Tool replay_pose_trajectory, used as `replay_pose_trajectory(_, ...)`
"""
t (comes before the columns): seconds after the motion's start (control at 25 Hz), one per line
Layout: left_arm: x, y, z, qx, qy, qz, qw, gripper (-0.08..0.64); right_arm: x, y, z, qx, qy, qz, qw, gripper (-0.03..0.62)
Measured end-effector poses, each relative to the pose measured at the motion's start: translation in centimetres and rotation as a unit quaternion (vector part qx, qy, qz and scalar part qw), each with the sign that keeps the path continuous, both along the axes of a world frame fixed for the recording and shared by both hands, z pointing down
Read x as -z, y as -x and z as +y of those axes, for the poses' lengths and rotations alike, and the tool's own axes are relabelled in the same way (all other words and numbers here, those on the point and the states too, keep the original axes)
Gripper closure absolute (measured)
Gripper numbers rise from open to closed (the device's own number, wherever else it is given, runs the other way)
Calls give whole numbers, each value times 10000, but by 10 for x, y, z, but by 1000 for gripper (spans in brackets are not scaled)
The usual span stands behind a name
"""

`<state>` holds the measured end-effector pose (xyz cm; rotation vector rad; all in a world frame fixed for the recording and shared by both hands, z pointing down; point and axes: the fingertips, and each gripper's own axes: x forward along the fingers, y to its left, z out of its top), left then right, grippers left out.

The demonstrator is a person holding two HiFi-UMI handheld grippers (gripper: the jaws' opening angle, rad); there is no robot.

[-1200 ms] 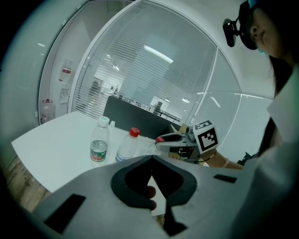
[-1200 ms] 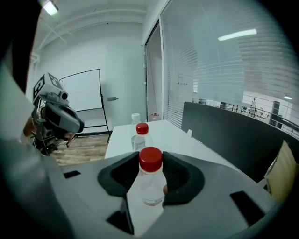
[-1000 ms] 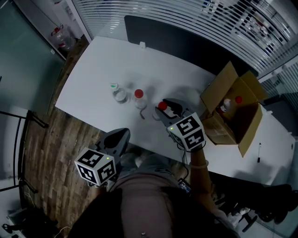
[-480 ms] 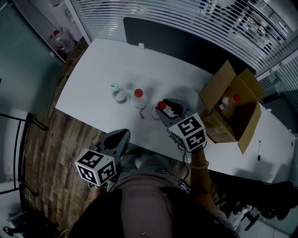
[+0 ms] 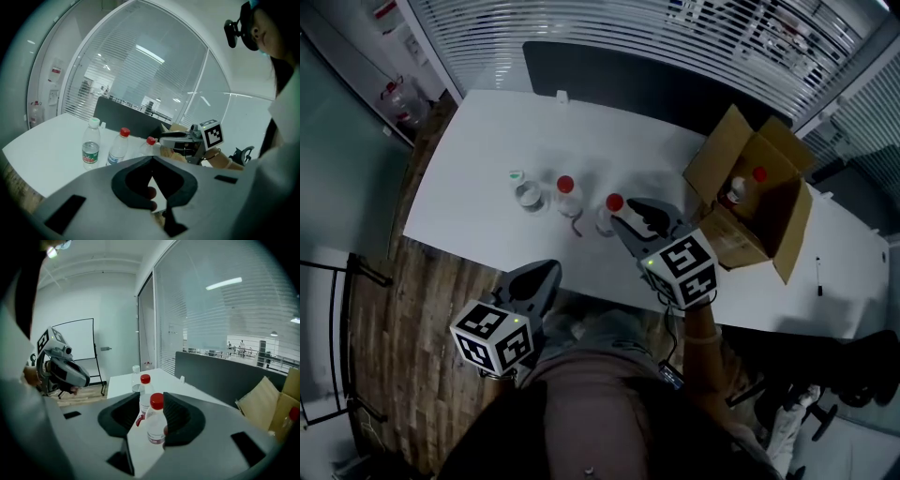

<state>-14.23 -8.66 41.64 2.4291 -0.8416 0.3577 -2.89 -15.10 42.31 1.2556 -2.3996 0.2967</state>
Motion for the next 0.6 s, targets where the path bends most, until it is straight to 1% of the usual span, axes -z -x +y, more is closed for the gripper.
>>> replay_pose_trajectory(0.16, 2, -1, 3, -239, -24, 49, 9997, 551, 2, -3, 14, -210, 13, -75, 9998, 422)
replay_pose_trajectory(0.48, 3, -3, 12, -842, -82, 84, 9964, 551, 4, -9, 43, -846, 12, -168, 9963, 437)
replay_pose_trajectory(0.6, 4, 0, 14, -1004, -129, 84, 9948, 551, 5, -10, 55, -1099, -24, -202, 9937, 448)
